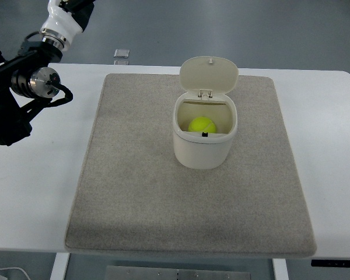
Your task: Put tennis ball into box with left hand
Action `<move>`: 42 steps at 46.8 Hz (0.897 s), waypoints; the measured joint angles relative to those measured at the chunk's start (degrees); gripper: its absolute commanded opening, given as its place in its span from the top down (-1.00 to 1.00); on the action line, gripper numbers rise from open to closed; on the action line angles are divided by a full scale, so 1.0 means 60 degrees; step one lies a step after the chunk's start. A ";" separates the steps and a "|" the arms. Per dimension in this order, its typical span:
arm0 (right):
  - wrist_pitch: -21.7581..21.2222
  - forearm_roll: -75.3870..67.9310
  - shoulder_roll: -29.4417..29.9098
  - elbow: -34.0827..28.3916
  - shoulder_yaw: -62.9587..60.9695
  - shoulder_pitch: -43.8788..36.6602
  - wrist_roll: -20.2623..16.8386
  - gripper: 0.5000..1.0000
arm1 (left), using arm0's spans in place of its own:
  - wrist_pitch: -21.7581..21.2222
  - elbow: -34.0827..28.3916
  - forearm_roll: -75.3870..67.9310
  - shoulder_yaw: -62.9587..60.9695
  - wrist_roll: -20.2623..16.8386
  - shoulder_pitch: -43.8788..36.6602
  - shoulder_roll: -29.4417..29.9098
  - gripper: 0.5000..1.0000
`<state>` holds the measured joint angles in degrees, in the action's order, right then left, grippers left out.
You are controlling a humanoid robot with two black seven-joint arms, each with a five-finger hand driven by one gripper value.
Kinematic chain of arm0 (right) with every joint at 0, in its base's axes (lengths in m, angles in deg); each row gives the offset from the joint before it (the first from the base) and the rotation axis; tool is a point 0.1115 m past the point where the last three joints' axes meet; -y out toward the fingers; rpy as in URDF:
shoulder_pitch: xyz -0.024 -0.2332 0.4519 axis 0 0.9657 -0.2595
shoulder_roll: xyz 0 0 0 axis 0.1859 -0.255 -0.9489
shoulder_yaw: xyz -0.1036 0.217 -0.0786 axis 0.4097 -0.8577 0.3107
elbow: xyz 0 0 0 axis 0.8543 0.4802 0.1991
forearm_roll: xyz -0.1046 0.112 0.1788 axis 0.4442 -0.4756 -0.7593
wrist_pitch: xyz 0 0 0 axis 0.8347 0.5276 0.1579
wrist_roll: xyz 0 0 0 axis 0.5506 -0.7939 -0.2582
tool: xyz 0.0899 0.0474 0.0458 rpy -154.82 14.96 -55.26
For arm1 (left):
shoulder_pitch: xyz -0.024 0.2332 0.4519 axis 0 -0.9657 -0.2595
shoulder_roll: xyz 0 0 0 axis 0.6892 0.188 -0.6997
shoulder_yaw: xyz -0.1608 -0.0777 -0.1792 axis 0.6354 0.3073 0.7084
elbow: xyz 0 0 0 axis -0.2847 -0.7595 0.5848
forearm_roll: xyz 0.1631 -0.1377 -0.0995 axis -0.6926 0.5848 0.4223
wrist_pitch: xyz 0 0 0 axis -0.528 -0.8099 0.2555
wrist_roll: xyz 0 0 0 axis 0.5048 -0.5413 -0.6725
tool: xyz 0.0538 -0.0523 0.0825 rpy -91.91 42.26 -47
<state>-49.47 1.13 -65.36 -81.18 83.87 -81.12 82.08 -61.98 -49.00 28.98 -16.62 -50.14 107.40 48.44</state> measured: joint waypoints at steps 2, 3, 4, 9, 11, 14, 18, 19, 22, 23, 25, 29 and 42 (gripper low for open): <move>0.0000 0.0001 0.0000 0.0002 -0.0001 -0.0003 0.0000 -0.75 | 0.0285 -0.0316 0.0321 0.0005 0.0003 -0.0180 -0.0142 -0.77; 0.0000 0.0000 0.0000 0.0005 0.0000 0.0000 0.0000 -0.75 | 0.0418 -0.0451 0.0479 0.0005 0.0004 -0.0281 -0.0228 -0.77; 0.0000 0.0000 0.0000 0.0006 0.0000 0.0000 0.0000 -0.75 | 0.0502 -0.0556 0.0594 0.0005 0.0003 -0.0358 -0.0314 -0.77; -0.0004 0.0001 0.0000 0.0004 0.0000 -0.0001 0.0000 -0.75 | 0.0725 -0.0976 0.0797 0.0001 -0.0002 -0.0692 -0.0698 -0.77; -0.0009 0.0001 0.0000 0.0004 -0.0001 -0.0002 0.0001 -0.75 | 0.0767 -0.1060 0.0808 0.0002 -0.0002 -0.0759 -0.0816 -0.77; -0.0007 0.0002 0.0000 0.0006 -0.0001 -0.0004 0.0001 -0.75 | 0.0916 -0.1187 0.0835 0.0029 -0.0035 -0.0820 -0.0900 -0.77; -0.0001 0.0002 0.0000 0.0007 0.0000 0.0000 0.0004 -0.75 | 0.1204 -0.1452 0.0849 0.0287 -0.0158 -0.0859 -0.0973 -0.77; 0.0000 0.0002 0.0000 0.0007 0.0000 -0.0002 0.0004 -0.75 | 0.1271 -0.1526 0.0847 0.0374 -0.0169 -0.0868 -0.1000 -0.77; 0.0001 0.0002 0.0000 0.0007 0.0000 -0.0002 0.0008 -0.75 | 0.1477 -0.1830 0.0847 0.0537 -0.0181 -0.0888 -0.1051 -0.77; 0.0002 0.0002 0.0000 0.0007 0.0000 -0.0001 0.0007 -0.75 | 0.1545 -0.1930 0.0848 0.0558 -0.0182 -0.0888 -0.1059 -0.77; 0.0002 0.0002 0.0000 0.0004 -0.0001 -0.0002 0.0007 -0.75 | 0.1671 -0.2106 0.0843 0.0581 -0.0184 -0.0888 -0.1070 -0.77; 0.0002 0.0002 0.0000 0.0002 0.0000 -0.0002 0.0001 -0.75 | 0.1887 -0.2343 0.0859 0.0603 -0.0199 -0.0900 -0.1130 -0.77; -0.0005 0.0007 0.0000 0.0005 -0.0001 -0.0003 0.0001 -0.75 | 0.2038 -0.2546 0.1024 0.0758 -0.0201 -0.1152 -0.1817 -0.80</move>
<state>-49.49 1.17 -65.36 -81.15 83.86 -81.14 82.08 -49.75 -64.27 35.12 -12.07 -51.35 100.49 37.54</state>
